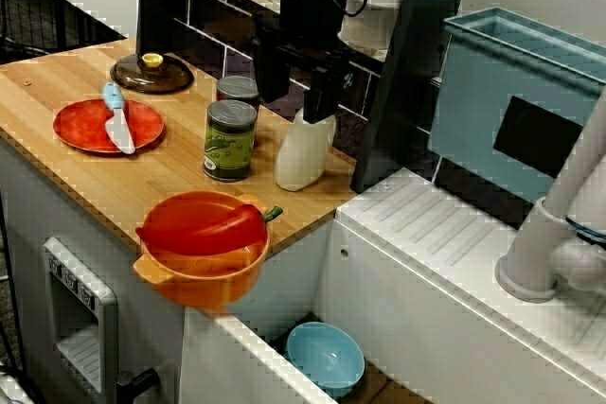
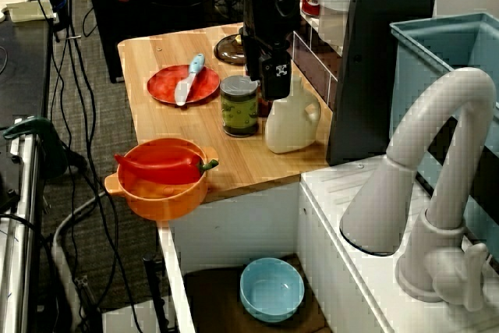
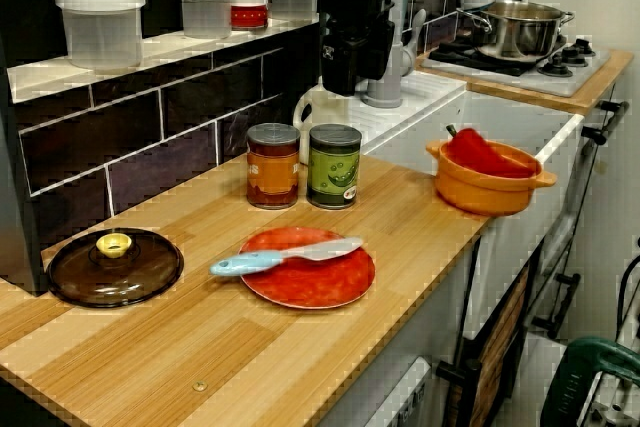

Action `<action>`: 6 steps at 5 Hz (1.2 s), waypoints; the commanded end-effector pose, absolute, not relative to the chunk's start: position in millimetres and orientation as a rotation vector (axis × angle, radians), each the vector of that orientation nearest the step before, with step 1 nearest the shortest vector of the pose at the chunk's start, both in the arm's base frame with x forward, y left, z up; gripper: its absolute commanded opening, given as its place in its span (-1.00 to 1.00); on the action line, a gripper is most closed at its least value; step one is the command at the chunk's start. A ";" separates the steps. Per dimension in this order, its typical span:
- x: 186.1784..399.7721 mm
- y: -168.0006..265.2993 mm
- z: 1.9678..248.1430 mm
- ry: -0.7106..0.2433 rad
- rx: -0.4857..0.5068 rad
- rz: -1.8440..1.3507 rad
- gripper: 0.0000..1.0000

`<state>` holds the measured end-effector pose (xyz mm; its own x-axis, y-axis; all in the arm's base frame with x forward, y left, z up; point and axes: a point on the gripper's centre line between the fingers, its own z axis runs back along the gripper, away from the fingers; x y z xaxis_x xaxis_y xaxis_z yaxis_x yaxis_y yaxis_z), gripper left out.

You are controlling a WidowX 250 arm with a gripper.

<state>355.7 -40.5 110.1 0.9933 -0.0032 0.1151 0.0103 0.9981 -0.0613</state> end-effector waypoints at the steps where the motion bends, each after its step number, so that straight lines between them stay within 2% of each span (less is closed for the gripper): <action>1: 355.7 -32.6 115.1 -0.152 -0.067 0.010 1.00; 5: 351.7 -38.2 102.3 -0.187 -0.102 0.044 1.00; 6: 344.9 -38.5 100.9 -0.228 -0.088 0.055 1.00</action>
<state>352.1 -43.4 77.8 0.9873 0.0699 0.1424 -0.0586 0.9949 -0.0820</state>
